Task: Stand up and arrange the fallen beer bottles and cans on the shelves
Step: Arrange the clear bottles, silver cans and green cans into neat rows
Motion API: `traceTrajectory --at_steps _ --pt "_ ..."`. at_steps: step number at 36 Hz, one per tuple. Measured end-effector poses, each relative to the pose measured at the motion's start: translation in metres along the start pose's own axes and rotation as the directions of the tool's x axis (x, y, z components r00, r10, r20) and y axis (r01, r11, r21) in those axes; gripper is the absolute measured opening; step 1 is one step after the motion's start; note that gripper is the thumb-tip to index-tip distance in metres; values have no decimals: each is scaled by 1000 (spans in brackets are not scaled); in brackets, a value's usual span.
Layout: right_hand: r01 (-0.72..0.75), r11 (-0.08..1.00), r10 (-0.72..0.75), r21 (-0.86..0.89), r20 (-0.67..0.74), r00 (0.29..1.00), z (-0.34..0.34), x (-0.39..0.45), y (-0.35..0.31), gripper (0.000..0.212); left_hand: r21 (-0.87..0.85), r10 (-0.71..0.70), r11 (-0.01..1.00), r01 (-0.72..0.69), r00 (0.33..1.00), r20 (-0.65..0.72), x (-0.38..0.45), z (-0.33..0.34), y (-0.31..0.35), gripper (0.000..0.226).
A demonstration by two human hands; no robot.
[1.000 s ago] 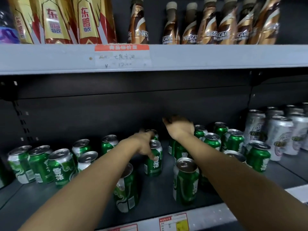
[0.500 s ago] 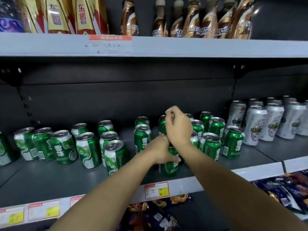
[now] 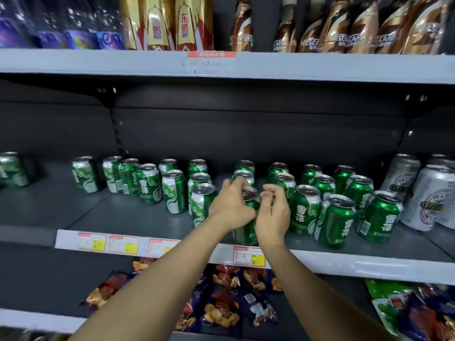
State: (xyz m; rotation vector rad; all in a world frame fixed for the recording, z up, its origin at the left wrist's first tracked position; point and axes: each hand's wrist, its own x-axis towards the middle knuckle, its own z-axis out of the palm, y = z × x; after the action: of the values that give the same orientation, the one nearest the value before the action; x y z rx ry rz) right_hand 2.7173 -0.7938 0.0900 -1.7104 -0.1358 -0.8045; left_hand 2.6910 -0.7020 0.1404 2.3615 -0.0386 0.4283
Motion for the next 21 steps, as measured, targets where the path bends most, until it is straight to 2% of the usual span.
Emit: traceTrajectory --at_steps 4,7,12,16,21 --pt "-2 998 7 -70 69 998 8 -8 -1 18 -54 -27 998 25 999 -34 -9 -34 1 54" --pt "12 980 30 -197 208 978 15 -17 3 18 -49 -49 998 47 998 -50 -14 -64 -3 50" --pt "86 932 74 -353 416 906 23 -27 21 22 -34 -83 996 81 993 -89 -16 -104 -32 49" --pt "93 877 149 -471 451 880 26 -33 29 25 -13 -143 990 142 981 -132 -16 -119 -59 54" --pt "132 818 158 -560 439 884 29 -35 30 32 76 -203 973 216 966 -158 -14 -116 -88 60"
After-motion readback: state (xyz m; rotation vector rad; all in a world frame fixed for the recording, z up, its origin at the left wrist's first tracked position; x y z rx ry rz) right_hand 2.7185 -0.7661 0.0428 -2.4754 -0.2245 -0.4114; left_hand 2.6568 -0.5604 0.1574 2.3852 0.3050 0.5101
